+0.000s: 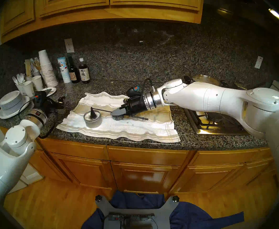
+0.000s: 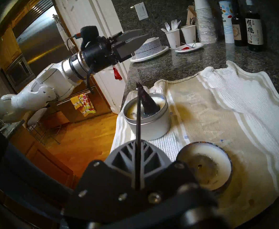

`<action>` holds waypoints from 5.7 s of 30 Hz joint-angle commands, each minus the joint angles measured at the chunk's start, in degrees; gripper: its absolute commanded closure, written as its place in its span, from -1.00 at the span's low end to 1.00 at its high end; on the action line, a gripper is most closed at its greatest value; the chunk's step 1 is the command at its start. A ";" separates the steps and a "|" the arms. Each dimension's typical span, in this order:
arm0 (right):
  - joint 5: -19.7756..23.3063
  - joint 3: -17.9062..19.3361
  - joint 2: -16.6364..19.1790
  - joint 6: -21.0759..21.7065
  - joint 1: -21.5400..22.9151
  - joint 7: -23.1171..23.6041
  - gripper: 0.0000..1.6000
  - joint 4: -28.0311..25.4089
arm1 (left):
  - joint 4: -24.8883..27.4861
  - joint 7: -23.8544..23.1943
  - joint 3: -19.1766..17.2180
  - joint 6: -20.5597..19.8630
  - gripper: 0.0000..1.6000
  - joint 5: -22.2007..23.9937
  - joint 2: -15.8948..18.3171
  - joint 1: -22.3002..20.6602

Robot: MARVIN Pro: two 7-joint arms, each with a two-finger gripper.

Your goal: Put out candle flame

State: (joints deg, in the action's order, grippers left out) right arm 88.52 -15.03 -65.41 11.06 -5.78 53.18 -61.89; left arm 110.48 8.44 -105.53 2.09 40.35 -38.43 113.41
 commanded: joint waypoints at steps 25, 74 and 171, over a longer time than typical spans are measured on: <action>0.80 1.46 0.55 -0.35 2.19 0.69 1.00 -0.38 | 1.01 -0.17 -0.84 0.96 -1.00 0.28 0.38 -1.49; 0.84 3.50 4.15 -2.35 4.22 -1.67 1.00 -5.04 | 1.05 0.35 -0.71 0.86 -1.00 0.22 0.46 -1.42; 4.97 1.99 6.55 -4.86 -3.13 -4.70 1.00 14.79 | 1.21 0.01 -0.58 1.15 -1.00 0.23 0.89 -1.52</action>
State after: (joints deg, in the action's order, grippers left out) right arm 93.15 -14.30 -58.59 6.69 -10.82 48.24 -47.39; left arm 110.46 8.59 -104.79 2.25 40.59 -37.96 113.18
